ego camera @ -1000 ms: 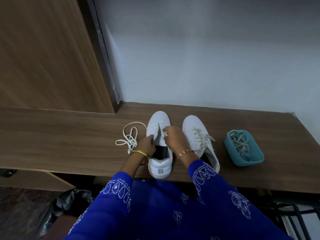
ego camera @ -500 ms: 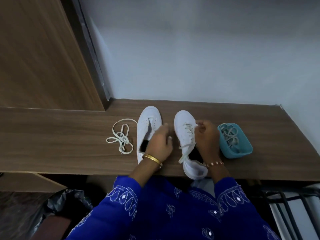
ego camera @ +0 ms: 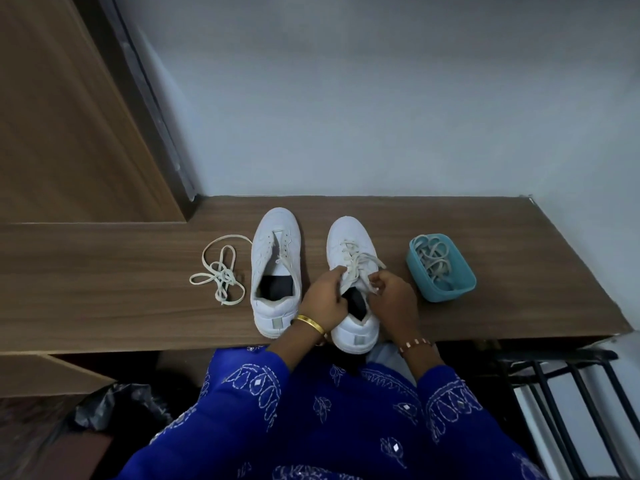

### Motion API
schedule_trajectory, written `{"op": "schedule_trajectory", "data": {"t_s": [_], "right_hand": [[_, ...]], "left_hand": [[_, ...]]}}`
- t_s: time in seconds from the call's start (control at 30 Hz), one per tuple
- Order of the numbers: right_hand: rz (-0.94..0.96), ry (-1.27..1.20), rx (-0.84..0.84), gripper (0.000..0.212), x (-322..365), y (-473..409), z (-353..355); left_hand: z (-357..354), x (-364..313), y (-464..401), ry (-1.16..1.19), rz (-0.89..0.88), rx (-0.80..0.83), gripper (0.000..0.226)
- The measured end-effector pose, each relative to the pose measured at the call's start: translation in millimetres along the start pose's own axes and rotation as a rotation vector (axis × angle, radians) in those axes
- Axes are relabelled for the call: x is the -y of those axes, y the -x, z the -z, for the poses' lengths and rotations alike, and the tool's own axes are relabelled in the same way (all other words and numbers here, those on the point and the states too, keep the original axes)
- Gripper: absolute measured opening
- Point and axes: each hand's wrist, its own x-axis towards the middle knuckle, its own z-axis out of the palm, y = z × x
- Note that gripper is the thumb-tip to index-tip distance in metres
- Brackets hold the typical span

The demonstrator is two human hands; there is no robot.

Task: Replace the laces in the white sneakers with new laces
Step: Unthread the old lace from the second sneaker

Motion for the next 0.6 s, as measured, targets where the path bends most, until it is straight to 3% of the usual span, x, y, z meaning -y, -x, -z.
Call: {"op": "schedule_trajectory", "data": {"t_s": [0.2,0.37,0.47,0.6], "right_hand": [[-0.005,0.022,0.027,0.029,5,27,-15],[0.021,-0.062,0.044,0.01,5,31,-15],[0.101,-0.088,-0.065,0.01,13,29,-14],[0.239,-0.061,-0.062,0.018,22,23,-18]], "left_hand": [[7,9,29,-0.033,-0.027,-0.065,0.046],[15,13,38,-0.049,-0.005,-0.159,0.025],[17,11,32,-0.082,-0.067,-0.216,0.017],[18,8,24,-0.172,-0.123,-0.212,0.015]]}}
